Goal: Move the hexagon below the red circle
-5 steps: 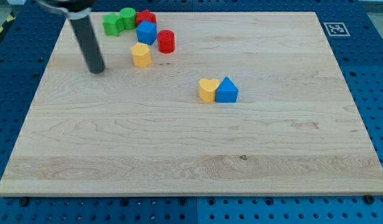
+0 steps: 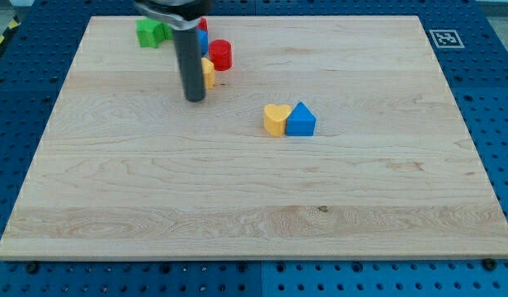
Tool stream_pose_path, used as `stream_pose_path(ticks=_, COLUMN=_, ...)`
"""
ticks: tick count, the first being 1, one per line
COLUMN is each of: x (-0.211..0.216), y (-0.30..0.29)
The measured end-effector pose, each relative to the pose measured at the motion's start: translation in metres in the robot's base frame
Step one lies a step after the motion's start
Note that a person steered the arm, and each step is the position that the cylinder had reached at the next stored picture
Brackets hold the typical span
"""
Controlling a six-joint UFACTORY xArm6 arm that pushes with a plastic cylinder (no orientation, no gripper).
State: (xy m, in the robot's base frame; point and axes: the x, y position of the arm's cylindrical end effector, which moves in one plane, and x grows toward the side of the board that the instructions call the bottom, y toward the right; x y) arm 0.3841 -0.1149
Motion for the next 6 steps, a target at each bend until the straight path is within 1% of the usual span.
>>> stream_pose_path(ticks=1, x=-0.02, y=-0.046)
stream_pose_path(ticks=2, x=-0.059, y=-0.032)
stream_pose_path(ticks=3, x=-0.065, y=0.014)
stream_pose_path(ticks=4, x=-0.041, y=0.073)
stream_pose_path(ticks=5, x=-0.013, y=0.11)
stream_pose_path(ticks=6, x=-0.028, y=0.101)
